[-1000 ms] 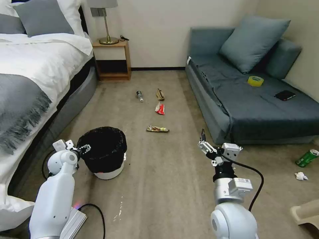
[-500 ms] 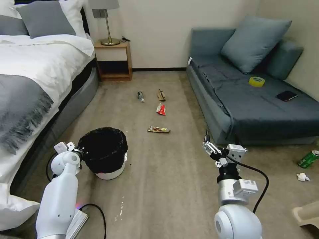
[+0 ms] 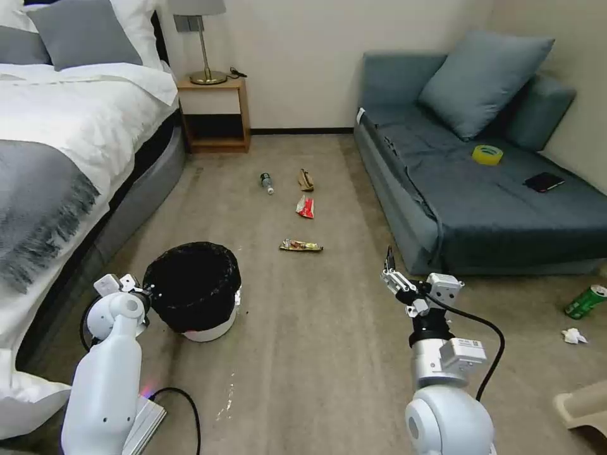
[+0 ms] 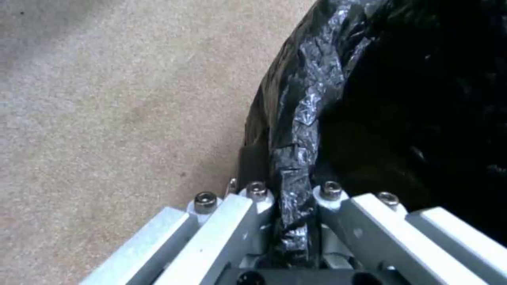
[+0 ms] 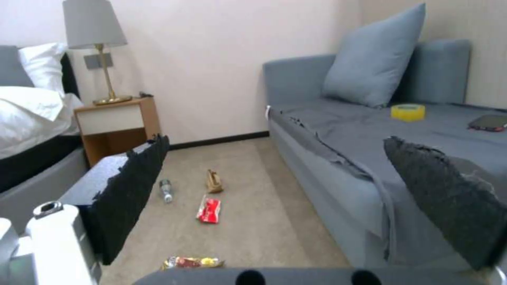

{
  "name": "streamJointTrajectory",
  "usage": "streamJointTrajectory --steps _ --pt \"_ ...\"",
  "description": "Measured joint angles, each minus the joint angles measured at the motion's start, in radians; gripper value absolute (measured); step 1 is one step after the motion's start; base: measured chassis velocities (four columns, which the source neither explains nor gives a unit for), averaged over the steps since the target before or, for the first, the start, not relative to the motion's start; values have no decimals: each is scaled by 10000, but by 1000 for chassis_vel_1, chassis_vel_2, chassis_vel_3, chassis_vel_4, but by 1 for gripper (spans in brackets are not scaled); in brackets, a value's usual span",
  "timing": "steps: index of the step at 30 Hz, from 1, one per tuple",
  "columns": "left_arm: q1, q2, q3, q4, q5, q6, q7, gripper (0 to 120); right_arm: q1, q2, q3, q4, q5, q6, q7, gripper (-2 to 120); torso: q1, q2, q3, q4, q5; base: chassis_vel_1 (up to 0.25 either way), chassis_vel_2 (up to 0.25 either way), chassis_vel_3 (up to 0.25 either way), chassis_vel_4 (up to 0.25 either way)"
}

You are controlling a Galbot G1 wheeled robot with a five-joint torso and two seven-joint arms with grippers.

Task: Pick up the trash bin, then pick up the garbage on the floor and place it into the trash bin.

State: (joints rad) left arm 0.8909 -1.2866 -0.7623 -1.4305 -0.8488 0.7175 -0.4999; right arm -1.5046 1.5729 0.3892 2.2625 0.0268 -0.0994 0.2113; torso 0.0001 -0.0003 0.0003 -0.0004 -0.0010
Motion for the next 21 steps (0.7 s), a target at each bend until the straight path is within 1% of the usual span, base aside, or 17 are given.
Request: streamJointTrajectory --steps 3,6,7,11,12,16,17,21 --pt "96 -10 -34 -183 5 -1 -9 2 20 -15 -6 -16 39 -2 17 100 0 0 0 1 2 0 0 0 0" --pt "255 -12 -111 -593 11 -13 -49 2 76 -22 -24 -35 122 -22 51 100 0 0 0 4 8 0 0 0 0" --pt "255 -12 -111 -593 11 -13 -49 2 76 -22 -24 -35 122 -22 51 100 0 0 0 4 8 0 0 0 0" --pt "485 4 -198 -1241 -112 -12 -135 2 121 -90 -41 -36 225 -63 87 100 0 1 -2 2 9 0 0 0 0" --pt "485 4 -198 -1241 -112 -12 -135 2 121 -90 -41 -36 225 -63 87 100 0 1 -2 2 9 0 0 0 0" --pt "887 46 -237 -2119 -83 60 -193 2 188 -210 -5 -7 455 -29 96 100 0 0 -2 3 9 0 0 0 0" --pt "887 46 -237 -2119 -83 60 -193 2 188 -210 -5 -7 455 -29 96 100 0 0 -2 3 9 0 0 0 0" --pt "1530 242 -338 -3288 253 193 -201 2 190 -443 -55 74 1093 355 12 100 0 1 -3 2 10 0 0 0 0"
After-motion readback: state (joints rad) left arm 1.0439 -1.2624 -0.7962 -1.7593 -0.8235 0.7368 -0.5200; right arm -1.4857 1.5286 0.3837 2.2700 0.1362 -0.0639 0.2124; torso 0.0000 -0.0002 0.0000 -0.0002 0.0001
